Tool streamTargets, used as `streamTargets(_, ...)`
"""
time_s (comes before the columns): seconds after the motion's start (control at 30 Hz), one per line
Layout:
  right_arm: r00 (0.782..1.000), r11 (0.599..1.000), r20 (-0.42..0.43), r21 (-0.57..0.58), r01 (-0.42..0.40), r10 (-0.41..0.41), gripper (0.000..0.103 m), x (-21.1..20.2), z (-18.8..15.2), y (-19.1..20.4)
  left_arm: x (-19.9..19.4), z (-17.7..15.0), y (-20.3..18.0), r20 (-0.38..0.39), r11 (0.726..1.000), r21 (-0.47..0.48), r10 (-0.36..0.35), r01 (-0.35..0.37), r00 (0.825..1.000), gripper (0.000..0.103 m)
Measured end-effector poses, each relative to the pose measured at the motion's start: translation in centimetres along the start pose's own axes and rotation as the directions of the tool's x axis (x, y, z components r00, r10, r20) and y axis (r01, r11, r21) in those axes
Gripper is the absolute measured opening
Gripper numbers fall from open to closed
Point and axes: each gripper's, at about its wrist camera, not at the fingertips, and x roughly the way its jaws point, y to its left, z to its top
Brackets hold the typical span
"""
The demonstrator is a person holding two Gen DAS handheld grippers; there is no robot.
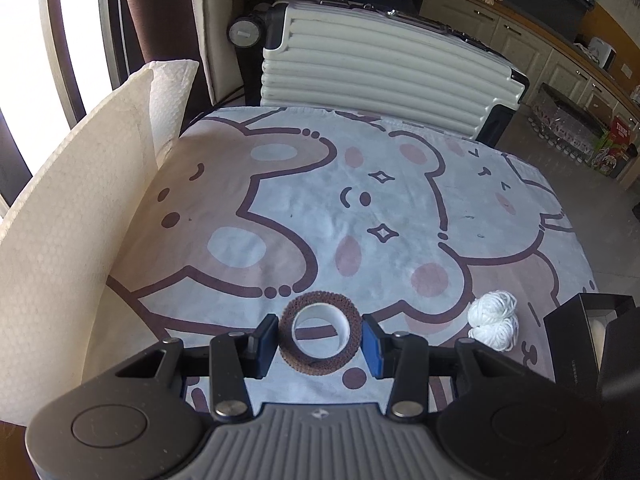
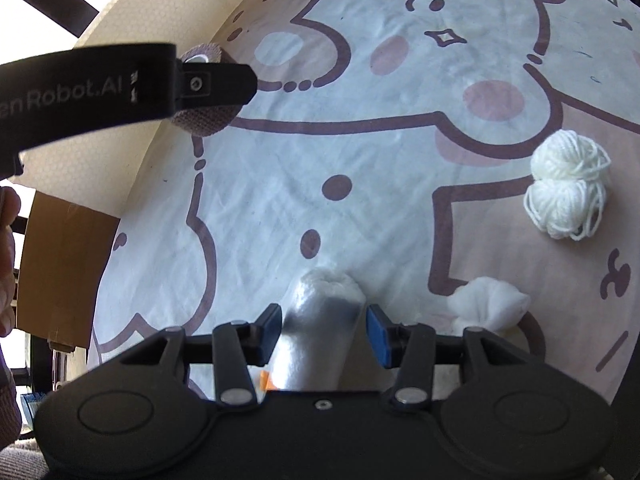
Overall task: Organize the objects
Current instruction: 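Lift the tape roll with the left tool while the right tool lifts the bottle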
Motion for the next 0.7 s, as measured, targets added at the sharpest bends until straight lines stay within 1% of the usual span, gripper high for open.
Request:
streamTargets(0.13,0.999,0.999,-0.043,-0.031,0.014,-0.016,0.047,0.7,-0.3,0.8,-0.1,0.0,0.3,-0.001,1.0,-0.007,0.001,-0.001,1.0,0.045)
streamTargets(0.4,0.996,1.0,-0.085,-0.001,0.028,-0.028,0.047,2.2,-0.1,1.3,-0.2,-0.1,0.7,-0.004,1.0,-0.004,0.005,-0.005,1.0,0.045)
streamTargets(0.43,0.996,1.0,-0.085,0.003,0.028,-0.028,0.046,2.2,-0.1,1.3,-0.3,-0.1,0.7,-0.006,1.0,-0.004,0.007,-0.007,1.0,0.045)
streamTargets(0.53,0.998,0.999,-0.059,0.007,0.036,-0.036,0.044,1.8,0.1,1.3,-0.4,-0.1,0.9,-0.01,1.0,-0.004,0.01,-0.01,1.0,0.045)
streamTargets(0.6,0.998,0.998,-0.028,0.016,0.056,-0.055,0.044,1.3,0.3,1.1,-0.5,-0.1,1.0,-0.009,1.0,-0.004,0.013,-0.013,1.0,0.045)
streamTargets(0.7,0.998,0.997,0.025,0.046,0.058,-0.059,0.043,0.1,0.4,0.5,-0.7,-0.1,1.1,-0.006,1.0,-0.012,0.021,-0.021,1.0,0.045)
